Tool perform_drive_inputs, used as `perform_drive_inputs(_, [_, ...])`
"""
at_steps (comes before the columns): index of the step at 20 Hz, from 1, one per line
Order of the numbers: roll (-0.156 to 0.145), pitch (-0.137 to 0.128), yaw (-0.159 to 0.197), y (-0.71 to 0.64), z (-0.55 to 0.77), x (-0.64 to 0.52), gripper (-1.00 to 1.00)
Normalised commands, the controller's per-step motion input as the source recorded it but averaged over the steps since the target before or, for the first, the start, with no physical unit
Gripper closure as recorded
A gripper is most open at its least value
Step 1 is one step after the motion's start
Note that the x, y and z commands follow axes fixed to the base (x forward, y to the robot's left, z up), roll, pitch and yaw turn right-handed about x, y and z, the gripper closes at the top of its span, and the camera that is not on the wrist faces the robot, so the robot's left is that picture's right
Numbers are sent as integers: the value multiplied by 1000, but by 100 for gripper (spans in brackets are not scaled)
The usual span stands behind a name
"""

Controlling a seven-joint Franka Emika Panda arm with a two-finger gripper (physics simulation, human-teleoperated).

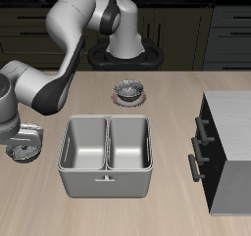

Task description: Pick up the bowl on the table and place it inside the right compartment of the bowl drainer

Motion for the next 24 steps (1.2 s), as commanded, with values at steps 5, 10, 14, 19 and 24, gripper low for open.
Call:
perform_drive_inputs(5, [-11,21,4,-59,-166,-19,-100])
perform_drive_inputs(10, [-5,78,-49,-101,-289,-39,-100])
perform_drive_inputs(14, [-2,17,5,-18,-77,-45,-100])
perform_drive_inputs(19, [21,51,-24,-10,-98,-50,-100])
perform_drive_inputs(24, [-20,38,3,-39,-56,-27,100])
